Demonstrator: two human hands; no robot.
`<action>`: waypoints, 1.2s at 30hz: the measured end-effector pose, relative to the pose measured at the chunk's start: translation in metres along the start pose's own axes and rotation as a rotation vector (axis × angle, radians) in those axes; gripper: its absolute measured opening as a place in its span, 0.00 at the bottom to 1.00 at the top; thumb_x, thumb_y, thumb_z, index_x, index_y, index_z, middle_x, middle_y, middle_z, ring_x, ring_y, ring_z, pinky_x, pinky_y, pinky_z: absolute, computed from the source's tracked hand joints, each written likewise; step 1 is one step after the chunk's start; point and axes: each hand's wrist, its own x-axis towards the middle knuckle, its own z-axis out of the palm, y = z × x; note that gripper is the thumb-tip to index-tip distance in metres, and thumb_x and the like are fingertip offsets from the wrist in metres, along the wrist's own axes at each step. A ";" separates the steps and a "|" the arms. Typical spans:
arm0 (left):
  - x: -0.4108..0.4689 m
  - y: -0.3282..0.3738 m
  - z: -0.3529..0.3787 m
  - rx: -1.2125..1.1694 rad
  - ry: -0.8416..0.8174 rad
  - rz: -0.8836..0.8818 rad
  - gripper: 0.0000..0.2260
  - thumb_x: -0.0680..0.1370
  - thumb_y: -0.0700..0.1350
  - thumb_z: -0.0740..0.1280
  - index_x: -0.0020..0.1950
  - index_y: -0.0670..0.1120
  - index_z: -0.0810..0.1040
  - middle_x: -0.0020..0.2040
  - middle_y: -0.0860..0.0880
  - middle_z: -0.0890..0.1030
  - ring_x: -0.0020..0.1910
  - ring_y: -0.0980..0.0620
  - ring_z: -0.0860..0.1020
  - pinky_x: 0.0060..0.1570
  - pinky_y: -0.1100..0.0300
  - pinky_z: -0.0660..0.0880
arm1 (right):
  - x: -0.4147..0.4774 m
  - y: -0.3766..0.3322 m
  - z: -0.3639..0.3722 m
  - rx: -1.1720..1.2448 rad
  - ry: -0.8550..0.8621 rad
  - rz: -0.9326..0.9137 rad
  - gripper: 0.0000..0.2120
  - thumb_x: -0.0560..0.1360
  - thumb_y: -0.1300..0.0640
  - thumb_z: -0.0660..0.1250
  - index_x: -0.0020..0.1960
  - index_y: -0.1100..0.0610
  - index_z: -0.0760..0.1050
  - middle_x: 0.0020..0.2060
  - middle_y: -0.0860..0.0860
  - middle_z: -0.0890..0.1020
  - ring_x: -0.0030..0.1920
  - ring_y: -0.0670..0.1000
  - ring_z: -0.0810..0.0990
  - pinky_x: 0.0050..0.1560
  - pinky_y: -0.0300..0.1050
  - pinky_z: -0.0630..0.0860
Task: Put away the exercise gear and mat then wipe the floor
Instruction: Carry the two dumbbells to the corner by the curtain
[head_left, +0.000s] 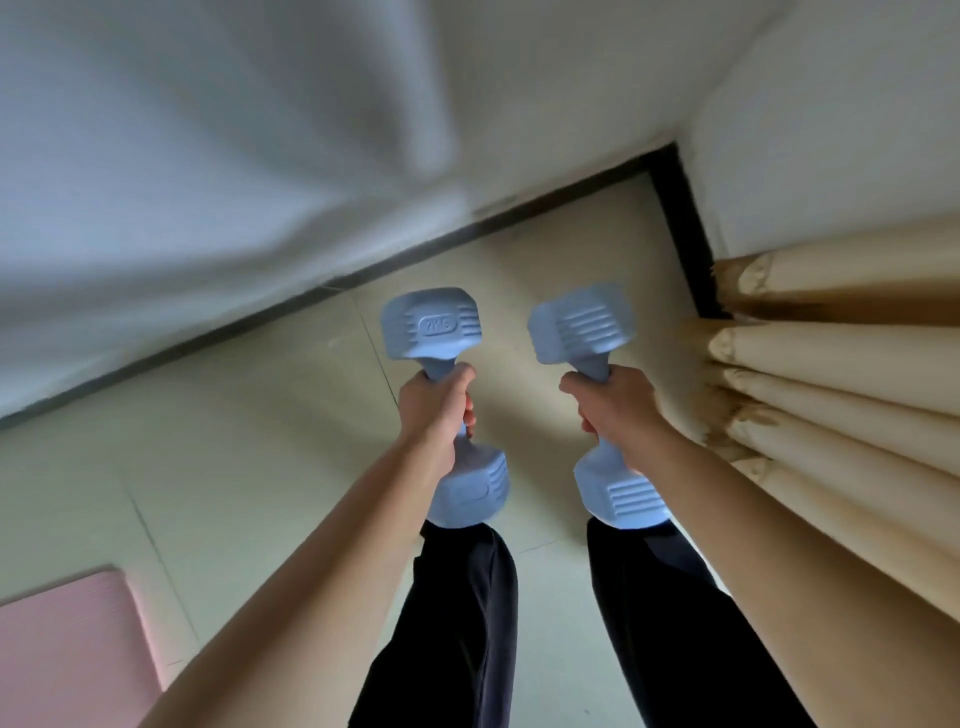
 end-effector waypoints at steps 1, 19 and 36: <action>0.024 -0.009 0.006 0.017 0.000 0.001 0.06 0.72 0.43 0.69 0.39 0.43 0.74 0.27 0.47 0.73 0.23 0.50 0.69 0.27 0.58 0.68 | 0.022 0.007 0.011 -0.028 -0.009 0.002 0.10 0.68 0.49 0.68 0.34 0.54 0.75 0.25 0.49 0.77 0.30 0.52 0.77 0.38 0.46 0.74; 0.230 -0.021 0.155 -0.113 -0.174 0.050 0.04 0.79 0.39 0.62 0.45 0.45 0.70 0.34 0.47 0.71 0.30 0.50 0.72 0.37 0.56 0.68 | 0.270 -0.010 0.053 -0.064 0.045 -0.081 0.05 0.73 0.54 0.66 0.41 0.56 0.74 0.33 0.52 0.78 0.35 0.53 0.77 0.41 0.46 0.73; 0.226 0.014 0.297 0.045 -0.302 0.344 0.16 0.71 0.44 0.67 0.56 0.37 0.76 0.50 0.38 0.81 0.49 0.40 0.82 0.48 0.47 0.81 | 0.352 -0.012 -0.056 -0.318 0.406 -0.185 0.19 0.76 0.59 0.67 0.65 0.66 0.74 0.55 0.57 0.79 0.57 0.56 0.80 0.49 0.45 0.72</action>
